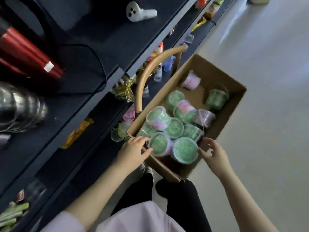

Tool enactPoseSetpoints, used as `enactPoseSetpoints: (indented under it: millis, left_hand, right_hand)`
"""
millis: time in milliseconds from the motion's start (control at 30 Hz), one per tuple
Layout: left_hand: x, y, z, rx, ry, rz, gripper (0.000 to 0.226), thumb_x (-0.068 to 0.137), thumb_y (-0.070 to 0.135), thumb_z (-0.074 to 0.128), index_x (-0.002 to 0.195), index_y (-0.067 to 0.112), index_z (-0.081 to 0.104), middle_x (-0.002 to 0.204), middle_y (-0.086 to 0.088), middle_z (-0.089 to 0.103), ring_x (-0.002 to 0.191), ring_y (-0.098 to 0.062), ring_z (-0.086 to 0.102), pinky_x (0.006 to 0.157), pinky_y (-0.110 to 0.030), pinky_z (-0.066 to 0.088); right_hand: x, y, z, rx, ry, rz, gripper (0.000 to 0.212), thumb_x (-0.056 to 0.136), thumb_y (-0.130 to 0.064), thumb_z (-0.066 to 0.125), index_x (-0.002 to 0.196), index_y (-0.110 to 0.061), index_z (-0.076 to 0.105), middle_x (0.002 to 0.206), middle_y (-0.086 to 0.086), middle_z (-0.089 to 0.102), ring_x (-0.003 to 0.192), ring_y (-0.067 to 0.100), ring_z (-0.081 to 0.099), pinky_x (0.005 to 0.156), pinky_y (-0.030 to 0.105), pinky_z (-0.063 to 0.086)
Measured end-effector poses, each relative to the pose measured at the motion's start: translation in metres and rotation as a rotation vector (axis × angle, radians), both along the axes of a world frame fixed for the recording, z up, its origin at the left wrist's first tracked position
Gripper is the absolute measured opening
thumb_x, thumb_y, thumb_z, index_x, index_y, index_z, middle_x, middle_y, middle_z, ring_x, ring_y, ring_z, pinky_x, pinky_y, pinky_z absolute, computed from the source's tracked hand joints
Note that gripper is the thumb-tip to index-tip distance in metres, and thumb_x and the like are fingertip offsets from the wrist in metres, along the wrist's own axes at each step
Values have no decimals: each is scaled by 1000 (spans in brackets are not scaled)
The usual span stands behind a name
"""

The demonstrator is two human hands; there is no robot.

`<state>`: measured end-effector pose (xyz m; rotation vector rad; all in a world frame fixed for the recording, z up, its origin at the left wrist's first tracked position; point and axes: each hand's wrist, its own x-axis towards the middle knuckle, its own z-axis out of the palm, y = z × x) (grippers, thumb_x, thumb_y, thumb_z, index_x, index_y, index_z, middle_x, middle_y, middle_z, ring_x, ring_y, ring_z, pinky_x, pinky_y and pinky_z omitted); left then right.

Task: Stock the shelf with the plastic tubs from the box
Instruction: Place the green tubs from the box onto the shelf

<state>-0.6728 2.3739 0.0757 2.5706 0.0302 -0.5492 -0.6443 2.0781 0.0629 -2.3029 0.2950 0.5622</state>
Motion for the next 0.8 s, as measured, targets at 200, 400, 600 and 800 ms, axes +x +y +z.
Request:
enactPoseSetpoints:
  millis: [200,400,600,800]
  left_hand:
    - [47,-21,-75,127,159,-55,57,91,50,52,140,23,40,143,6,44,132,-19,36,105,-35,30]
    - [71,-46,-123,192,373,1,77,85,61,55,145,19,31,148,-5,40,135,-27,35,107,-41,30]
    - [70,-52,-144,31,469,267,94,74,61,67,147,15,28,147,-14,34,130,-36,41,104,-45,38]
    - [65,-42,-150,-13,423,341,75,71,62,71,129,18,54,127,-6,43,119,-29,46,100,-37,41]
  right_hand:
    - [40,1,-78,-31,142,133,58,80,-33,74,131,-13,53,123,6,54,116,22,51,90,24,36]
    - [74,2,-116,18,329,325,60,80,-34,75,134,-24,51,126,-1,58,114,19,56,93,27,43]
    - [84,2,-123,-4,434,459,60,80,-33,76,134,-22,53,130,-1,60,119,17,54,90,19,37]
    - [81,-2,-117,-90,386,348,60,75,-39,79,128,-21,59,122,-3,65,111,17,59,96,31,46]
